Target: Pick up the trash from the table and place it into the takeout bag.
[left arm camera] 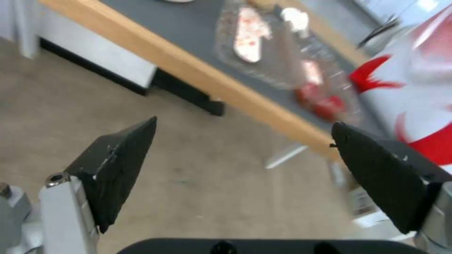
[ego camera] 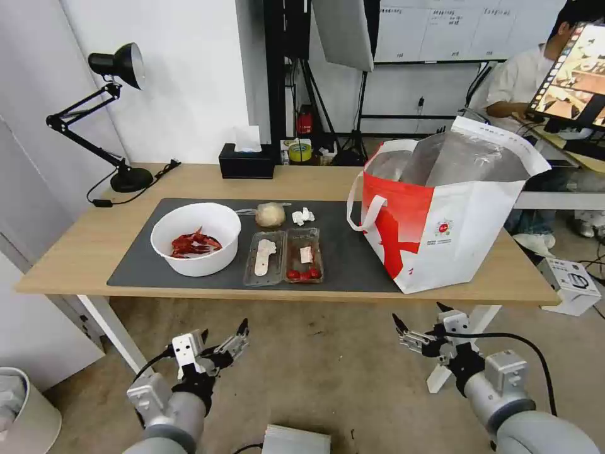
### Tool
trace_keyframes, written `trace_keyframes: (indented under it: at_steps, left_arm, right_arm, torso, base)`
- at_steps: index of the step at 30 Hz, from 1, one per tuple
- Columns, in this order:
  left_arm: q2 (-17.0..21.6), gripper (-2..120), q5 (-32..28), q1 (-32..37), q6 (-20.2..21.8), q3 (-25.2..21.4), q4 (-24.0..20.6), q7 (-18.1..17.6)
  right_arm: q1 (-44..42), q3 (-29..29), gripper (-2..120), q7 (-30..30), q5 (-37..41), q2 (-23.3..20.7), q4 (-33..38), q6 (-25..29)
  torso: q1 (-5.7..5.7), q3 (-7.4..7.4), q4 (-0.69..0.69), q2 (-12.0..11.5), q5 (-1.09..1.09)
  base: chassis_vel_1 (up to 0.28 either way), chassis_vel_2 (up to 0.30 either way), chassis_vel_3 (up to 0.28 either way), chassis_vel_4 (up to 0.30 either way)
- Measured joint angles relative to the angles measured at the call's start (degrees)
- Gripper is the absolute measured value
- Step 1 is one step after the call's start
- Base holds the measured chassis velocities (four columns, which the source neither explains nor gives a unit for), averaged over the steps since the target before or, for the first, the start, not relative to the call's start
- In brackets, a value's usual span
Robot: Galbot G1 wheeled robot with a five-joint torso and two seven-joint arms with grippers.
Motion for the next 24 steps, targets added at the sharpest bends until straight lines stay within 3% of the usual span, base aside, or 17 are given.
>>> trace_keyframes:
  at_steps: [9, 17, 24]
  left_arm:
    - [2.2, 100, -15.9, -3.1, -3.8, 0.5, -1.0, -6.3]
    - [6.0, 100, -24.4, -7.2, -3.9, 1.3, -2.4, -8.8]
    - [9.8, 100, -26.7, -11.6, -5.6, 3.4, -0.8, -8.8]
  right_arm:
    - [0.4, -1.0, 100, 0.0, -0.1, -0.9, -0.5, -0.4]
    - [1.0, -1.8, 100, -0.4, -0.2, -0.9, -1.4, -0.4]
    - [1.1, -1.8, 100, -0.8, -0.5, -1.0, -1.5, -0.5]
  torso:
    - [0.0, 0.0, 0.0, 0.0, 0.0]
    - [0.0, 0.0, 0.0, 0.0, 0.0]
    - [0.0, 0.0, 0.0, 0.0, 0.0]
  base:
    - [0.0, 0.0, 0.0, 0.0]
    - [0.0, 0.0, 0.0, 0.0]
    - [0.0, 0.0, 0.0, 0.0]
